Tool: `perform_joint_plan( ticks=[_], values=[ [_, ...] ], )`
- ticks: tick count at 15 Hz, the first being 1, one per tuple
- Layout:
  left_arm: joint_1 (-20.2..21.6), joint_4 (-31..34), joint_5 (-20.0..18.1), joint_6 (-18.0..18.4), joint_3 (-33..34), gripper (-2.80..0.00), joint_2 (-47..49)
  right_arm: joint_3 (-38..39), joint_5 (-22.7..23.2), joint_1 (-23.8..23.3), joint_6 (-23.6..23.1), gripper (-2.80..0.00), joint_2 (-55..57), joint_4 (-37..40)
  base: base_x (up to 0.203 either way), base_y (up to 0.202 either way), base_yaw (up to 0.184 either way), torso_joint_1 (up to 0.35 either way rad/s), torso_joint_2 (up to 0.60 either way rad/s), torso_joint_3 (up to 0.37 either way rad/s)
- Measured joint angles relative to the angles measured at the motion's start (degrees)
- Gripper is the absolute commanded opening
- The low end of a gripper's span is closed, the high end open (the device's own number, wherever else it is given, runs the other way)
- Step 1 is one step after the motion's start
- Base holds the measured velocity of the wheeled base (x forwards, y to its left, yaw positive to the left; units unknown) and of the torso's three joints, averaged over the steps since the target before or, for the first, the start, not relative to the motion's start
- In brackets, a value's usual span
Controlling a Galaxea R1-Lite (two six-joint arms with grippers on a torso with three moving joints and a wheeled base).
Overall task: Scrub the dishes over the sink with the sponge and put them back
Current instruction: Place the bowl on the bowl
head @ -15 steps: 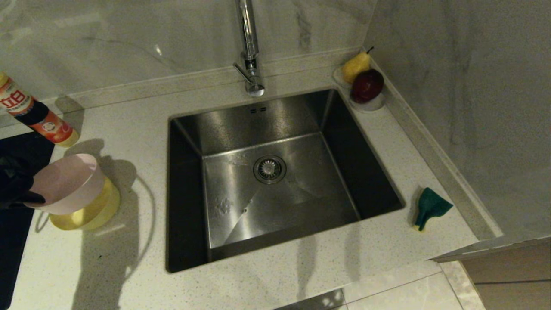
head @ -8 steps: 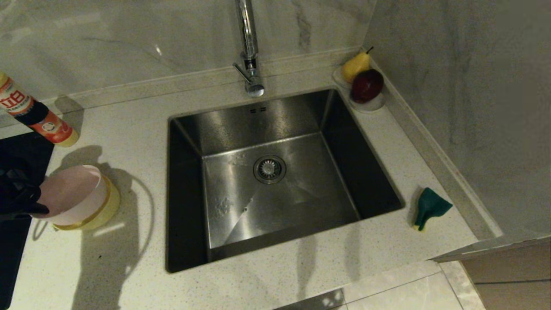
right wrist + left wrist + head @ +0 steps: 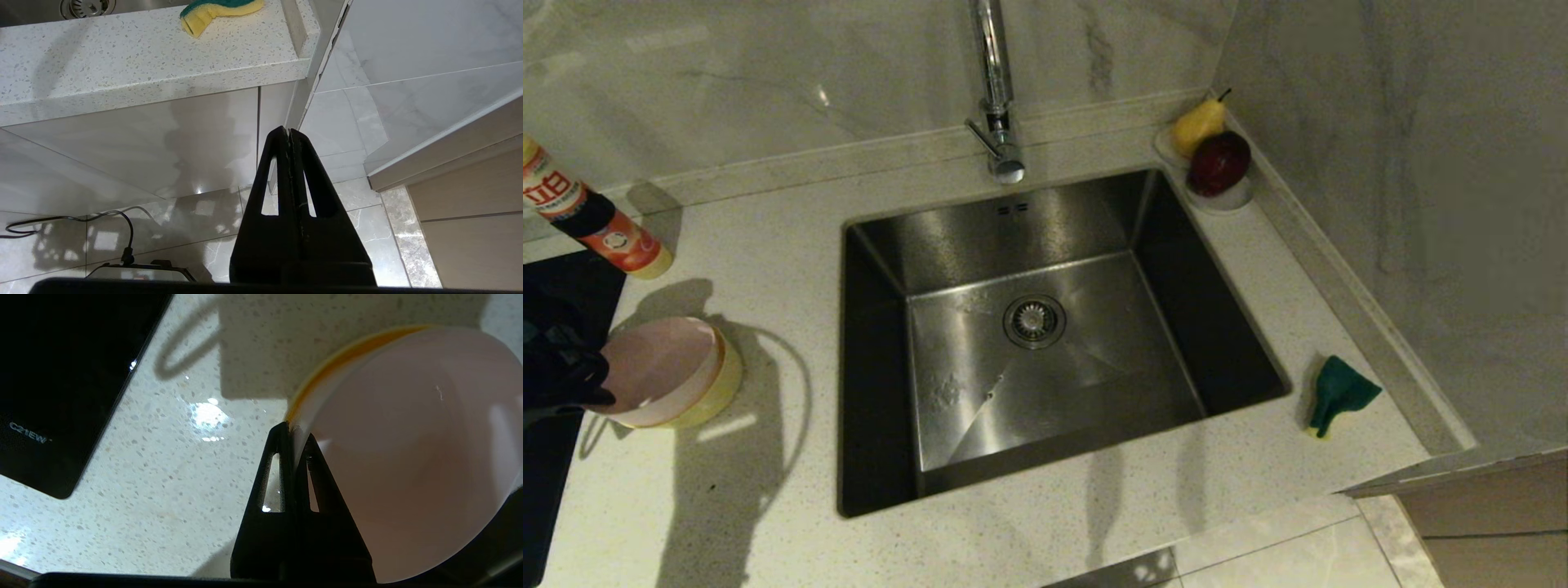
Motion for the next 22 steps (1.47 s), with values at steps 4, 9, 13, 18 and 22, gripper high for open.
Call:
perform_joint_plan(
  ticks=[4,9,13,18,22],
  values=[
    [0.06,0.02,-0.88,-0.16,-0.66,0.0,-0.28,0.0,0.0,0.0,-0.02,-2.8,0.0,0.0,0.0,0.0,0.0,0.0,0.0,0.0],
    [0.08,0.88,-3.15,-1.63,-3.71,0.0,-2.28,0.0,0.0,0.0,0.0,-2.8,0.0,0.0,0.0,0.0,0.0,0.0,0.0,0.0],
    [2.54,4.0,-2.05,-2.8,-10.53,-2.8,-2.68,0.0,0.0,0.0,0.0,-2.8,0.0,0.0,0.0,0.0,0.0,0.0,0.0,0.0],
    [6.4,7.88,-1.85,-2.83,-14.85,-2.8,-2.07,0.0,-0.04,0.0,-0.02,-2.8,0.0,0.0,0.0,0.0,0.0,0.0,0.0,0.0],
    [11.43,8.96,-1.68,-2.58,-18.39,-2.8,0.92,0.0,0.0,0.0,-0.02,-2.8,0.0,0.0,0.0,0.0,0.0,0.0,0.0,0.0]
  ],
)
